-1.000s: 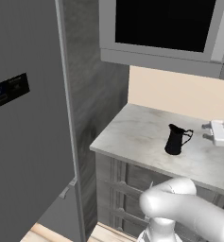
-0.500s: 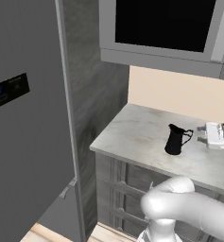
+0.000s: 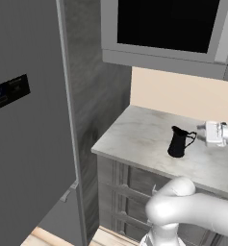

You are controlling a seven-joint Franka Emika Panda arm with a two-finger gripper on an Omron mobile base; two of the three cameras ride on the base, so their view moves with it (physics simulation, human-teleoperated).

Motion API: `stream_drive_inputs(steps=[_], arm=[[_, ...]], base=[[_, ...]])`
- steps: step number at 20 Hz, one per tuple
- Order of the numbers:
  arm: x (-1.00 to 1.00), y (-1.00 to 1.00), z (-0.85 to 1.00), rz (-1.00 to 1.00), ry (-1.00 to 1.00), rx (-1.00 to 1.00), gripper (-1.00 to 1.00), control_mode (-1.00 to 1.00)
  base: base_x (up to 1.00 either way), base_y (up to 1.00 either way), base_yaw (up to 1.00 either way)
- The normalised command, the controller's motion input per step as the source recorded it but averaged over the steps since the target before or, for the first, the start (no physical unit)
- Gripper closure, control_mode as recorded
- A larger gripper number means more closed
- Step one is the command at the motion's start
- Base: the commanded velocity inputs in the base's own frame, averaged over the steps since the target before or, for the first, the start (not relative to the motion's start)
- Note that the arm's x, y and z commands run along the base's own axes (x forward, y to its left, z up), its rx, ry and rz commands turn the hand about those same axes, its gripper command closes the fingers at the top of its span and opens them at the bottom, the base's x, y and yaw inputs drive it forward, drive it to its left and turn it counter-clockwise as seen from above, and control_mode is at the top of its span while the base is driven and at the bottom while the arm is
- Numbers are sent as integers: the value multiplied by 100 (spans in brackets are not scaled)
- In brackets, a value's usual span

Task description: Move the sausage and pickle from the second highest shelf to the top shelf to make space. Then, place the pitcher from the counter on the cleared second highest shelf.

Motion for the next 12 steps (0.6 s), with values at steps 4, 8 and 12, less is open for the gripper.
stream_drive_inputs(steps=[4,8,12], arm=[[34,-16,-1,2,0,0,-100,-100],[26,-4,-6,4,0,0,-100,-100],[25,0,-17,1,0,0,-100,-100]], base=[[0,0,0],[0,0,0],[0,0,0]])
